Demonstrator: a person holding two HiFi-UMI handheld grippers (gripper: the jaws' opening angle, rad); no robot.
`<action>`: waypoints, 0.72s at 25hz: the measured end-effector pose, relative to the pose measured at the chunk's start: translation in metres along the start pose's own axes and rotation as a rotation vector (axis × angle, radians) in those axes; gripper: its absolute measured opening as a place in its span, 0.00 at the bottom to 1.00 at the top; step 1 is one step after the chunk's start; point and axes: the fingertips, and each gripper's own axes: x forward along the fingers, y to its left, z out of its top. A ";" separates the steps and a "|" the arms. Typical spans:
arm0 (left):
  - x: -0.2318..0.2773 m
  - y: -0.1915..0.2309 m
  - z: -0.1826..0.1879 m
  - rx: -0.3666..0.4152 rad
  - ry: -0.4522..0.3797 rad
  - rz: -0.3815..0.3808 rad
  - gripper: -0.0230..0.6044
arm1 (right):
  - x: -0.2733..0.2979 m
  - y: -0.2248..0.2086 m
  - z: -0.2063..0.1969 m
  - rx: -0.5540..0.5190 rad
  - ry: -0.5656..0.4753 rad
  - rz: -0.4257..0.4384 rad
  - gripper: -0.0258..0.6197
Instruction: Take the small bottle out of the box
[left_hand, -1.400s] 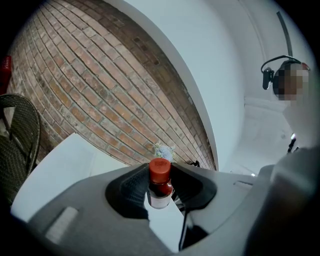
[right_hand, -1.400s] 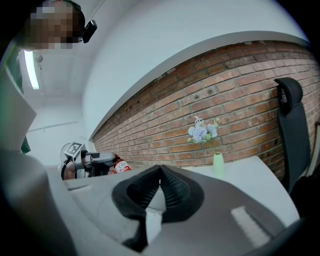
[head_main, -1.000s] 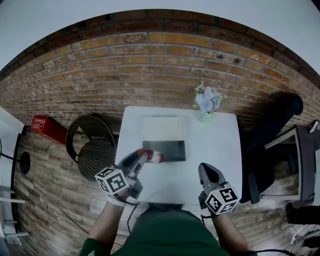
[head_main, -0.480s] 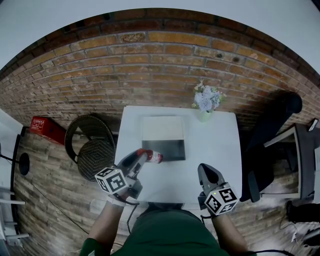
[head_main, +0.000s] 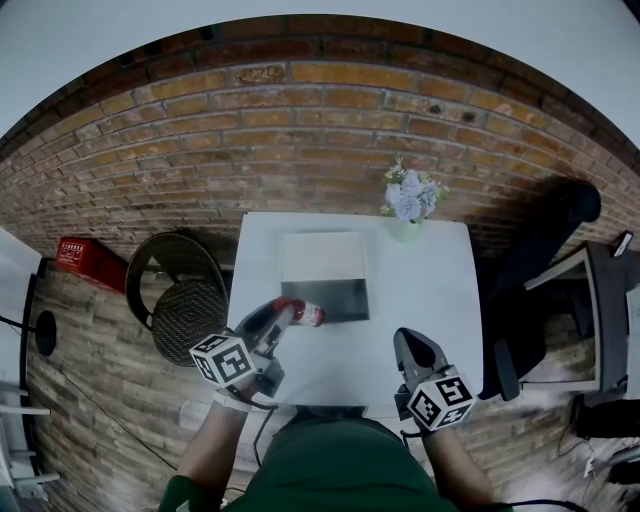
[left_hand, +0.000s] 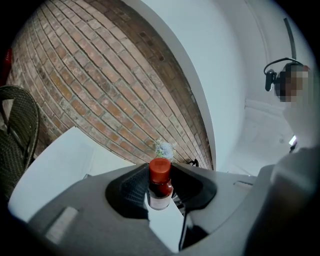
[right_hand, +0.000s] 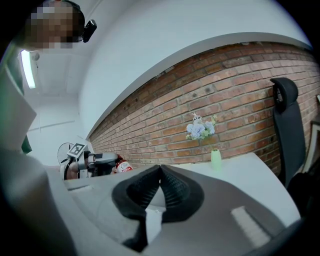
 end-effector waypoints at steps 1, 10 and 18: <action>0.001 0.001 0.000 -0.001 0.001 -0.002 0.27 | 0.000 0.000 0.000 0.000 0.000 -0.003 0.04; 0.006 0.014 0.002 -0.011 0.021 -0.008 0.27 | 0.007 0.001 -0.002 -0.001 0.005 -0.025 0.04; 0.011 0.036 0.004 -0.022 0.047 -0.010 0.27 | 0.018 0.005 -0.003 0.005 0.004 -0.054 0.04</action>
